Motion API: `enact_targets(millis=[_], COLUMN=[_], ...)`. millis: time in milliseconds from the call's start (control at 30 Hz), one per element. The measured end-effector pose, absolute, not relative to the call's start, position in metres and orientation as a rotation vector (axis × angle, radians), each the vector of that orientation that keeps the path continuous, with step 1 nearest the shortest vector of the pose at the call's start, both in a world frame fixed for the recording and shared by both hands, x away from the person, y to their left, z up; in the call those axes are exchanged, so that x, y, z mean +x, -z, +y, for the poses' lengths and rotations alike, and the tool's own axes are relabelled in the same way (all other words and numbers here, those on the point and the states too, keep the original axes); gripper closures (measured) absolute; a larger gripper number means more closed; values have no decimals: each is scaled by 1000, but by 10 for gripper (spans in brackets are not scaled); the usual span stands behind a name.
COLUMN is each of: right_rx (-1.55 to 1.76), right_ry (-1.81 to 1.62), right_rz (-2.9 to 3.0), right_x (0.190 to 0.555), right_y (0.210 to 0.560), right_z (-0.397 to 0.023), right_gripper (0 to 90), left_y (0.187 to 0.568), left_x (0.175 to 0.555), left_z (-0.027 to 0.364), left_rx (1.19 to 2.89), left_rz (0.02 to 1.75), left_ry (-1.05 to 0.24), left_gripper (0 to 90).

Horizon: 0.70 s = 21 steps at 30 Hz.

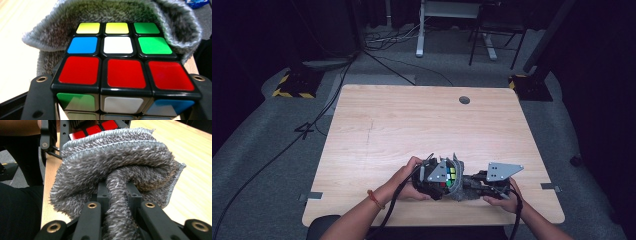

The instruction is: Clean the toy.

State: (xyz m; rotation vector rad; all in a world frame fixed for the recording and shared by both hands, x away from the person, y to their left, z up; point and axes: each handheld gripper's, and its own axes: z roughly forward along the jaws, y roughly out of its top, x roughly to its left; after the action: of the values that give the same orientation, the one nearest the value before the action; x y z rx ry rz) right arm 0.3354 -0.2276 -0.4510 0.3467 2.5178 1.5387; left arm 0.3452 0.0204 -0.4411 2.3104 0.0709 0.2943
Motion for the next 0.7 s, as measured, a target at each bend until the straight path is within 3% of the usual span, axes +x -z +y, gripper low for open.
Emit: enact_targets(millis=[233,367,700], right_rx=[316,274,388], right_ry=[-1601,-1562,-1384], right_rz=[2486,2495,2571], right_x=[331,327,340], right_y=[448,446,461], right_z=[-229,-223,-223], right_gripper=[788,789,787], left_y=[446,450,440], left_x=[348,344,344], left_z=[19,14,20], left_rx=[2353,2381,2317], left_rz=[97,67,63], left_ry=[-282,-293,-271], left_gripper=[289,332,333])
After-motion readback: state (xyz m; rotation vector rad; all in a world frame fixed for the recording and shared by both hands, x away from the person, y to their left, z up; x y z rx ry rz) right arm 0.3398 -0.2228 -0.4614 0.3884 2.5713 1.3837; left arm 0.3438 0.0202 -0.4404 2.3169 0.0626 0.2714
